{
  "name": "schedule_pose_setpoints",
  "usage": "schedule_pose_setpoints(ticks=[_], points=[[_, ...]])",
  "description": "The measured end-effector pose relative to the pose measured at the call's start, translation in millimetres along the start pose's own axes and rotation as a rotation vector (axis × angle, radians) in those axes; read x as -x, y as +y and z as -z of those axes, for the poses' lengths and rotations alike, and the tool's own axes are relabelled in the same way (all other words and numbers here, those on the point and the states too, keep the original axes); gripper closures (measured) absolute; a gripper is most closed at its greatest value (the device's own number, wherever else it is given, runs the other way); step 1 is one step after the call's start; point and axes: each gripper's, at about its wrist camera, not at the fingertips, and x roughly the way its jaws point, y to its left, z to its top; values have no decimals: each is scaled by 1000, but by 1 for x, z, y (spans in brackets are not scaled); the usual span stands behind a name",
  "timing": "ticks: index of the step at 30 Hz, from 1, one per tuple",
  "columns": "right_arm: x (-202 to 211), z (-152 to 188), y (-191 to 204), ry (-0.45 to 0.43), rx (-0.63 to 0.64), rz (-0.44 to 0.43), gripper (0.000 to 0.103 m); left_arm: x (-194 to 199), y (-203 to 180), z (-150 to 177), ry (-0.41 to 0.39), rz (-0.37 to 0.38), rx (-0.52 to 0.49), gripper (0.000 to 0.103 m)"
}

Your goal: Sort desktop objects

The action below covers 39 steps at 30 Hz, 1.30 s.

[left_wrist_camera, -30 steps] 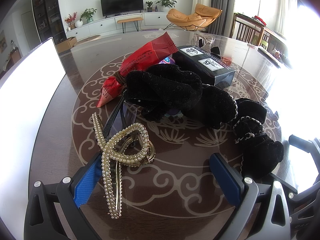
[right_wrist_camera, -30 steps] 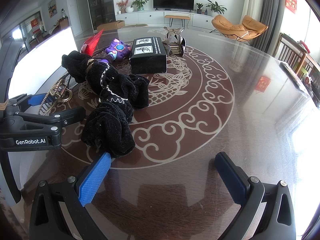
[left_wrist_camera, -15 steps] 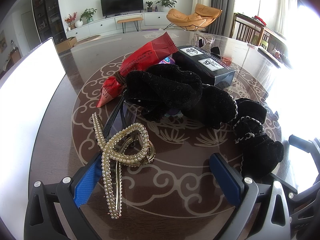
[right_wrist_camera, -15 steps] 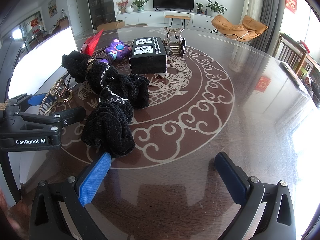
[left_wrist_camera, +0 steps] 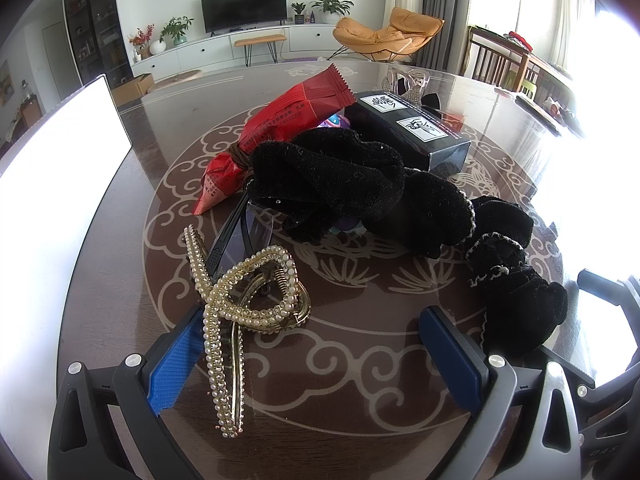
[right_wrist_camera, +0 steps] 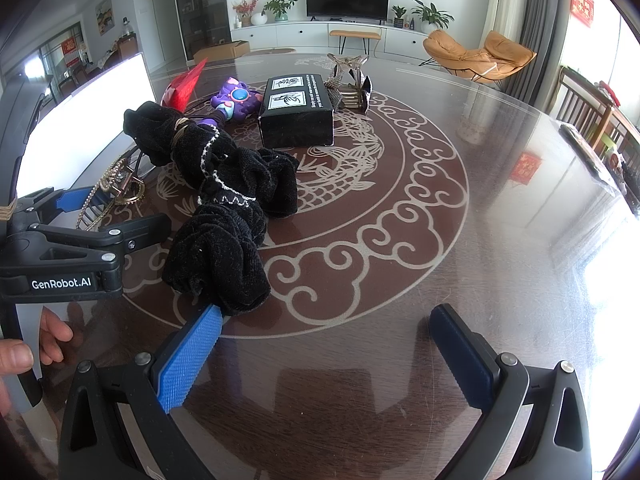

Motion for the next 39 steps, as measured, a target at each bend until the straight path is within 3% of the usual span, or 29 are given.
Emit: schedule_pose_setpoints(ticks=[9,16,20,26,30,35,39], points=[[0,0,0,0,0,0,0,3,1,5,2,14,-17,0],[0,0,0,0,0,0,0,39,27,54,10,82,-115,0],[0,0,0,0,0,0,0,48,46,67,11,77,-102,0],[-1,0,-1,0,0,0,0,32,39,45,63,33,-49,0],[0,0,0,0,0,0,0,16,30,19,70,51,5,0],[-1,0,-1,0,0,0,0,-9,34,-13,74,-67,100,0],[0,0,0,0,1,0,0,-14,43,-20,87,-72,109,0]])
